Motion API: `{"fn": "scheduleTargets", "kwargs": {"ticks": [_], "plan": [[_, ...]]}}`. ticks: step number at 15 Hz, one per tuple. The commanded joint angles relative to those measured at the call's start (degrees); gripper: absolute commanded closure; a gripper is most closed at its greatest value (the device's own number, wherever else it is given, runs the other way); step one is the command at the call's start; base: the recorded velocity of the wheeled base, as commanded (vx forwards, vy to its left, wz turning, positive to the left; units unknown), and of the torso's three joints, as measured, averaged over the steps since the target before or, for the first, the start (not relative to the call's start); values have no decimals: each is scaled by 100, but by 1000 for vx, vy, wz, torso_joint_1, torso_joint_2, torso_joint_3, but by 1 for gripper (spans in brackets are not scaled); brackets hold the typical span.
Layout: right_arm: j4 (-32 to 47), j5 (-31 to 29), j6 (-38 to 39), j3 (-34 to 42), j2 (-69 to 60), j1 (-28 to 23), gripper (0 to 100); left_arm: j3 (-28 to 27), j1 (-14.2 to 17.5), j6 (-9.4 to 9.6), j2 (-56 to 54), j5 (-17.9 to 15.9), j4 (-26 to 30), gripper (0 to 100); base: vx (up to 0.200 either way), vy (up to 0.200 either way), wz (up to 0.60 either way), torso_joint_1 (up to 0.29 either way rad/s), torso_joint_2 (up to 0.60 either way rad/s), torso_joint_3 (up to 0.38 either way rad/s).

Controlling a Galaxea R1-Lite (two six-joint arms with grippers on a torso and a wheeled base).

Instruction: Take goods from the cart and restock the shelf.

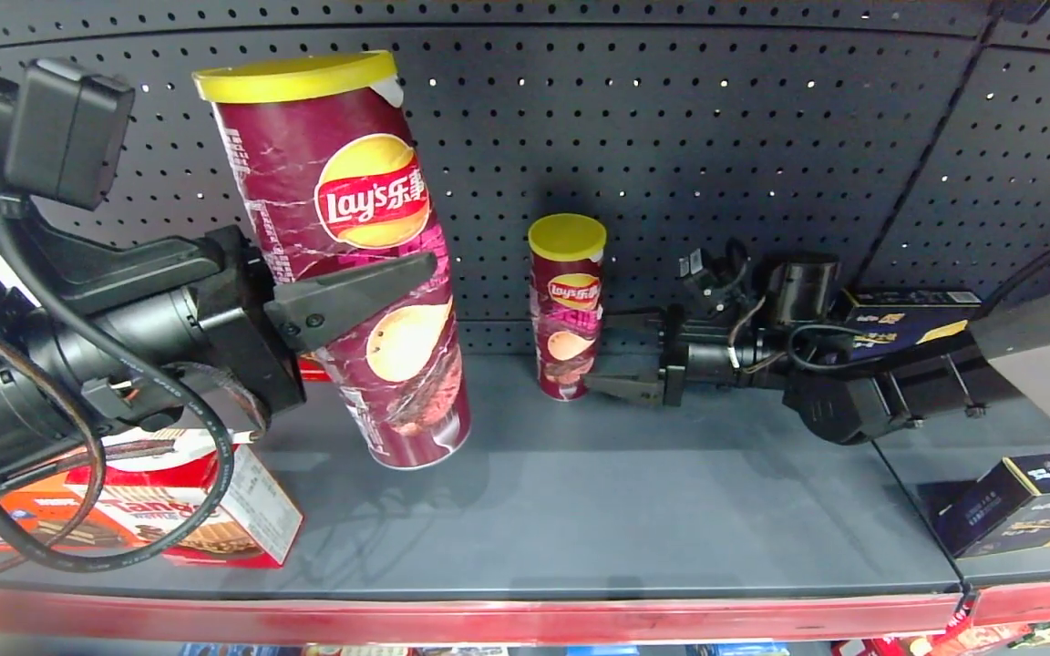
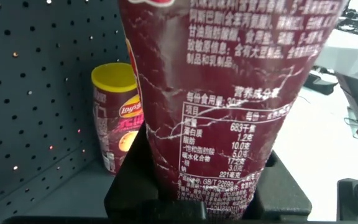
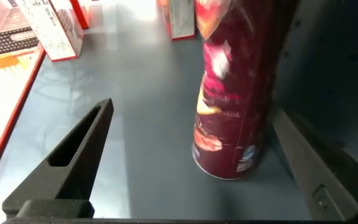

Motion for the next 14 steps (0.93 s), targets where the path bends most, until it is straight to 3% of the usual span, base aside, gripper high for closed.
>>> {"fn": "scheduleTargets", "kwargs": {"ticks": [1, 6, 14], "plan": [[-7, 4, -2, -16, 97, 101, 0, 1, 46, -1, 19, -5, 0, 100, 0, 0, 0, 0, 0, 0], [-24, -4, -10, 133, -26, 180, 0, -7, 55, -1, 10, -5, 0, 100, 0, 0, 0, 0, 0, 0], [-112, -919, 236, -183, 106, 286, 0, 36, 55, -1, -16, -5, -9, 100, 0, 0, 0, 0, 0, 0]]}}
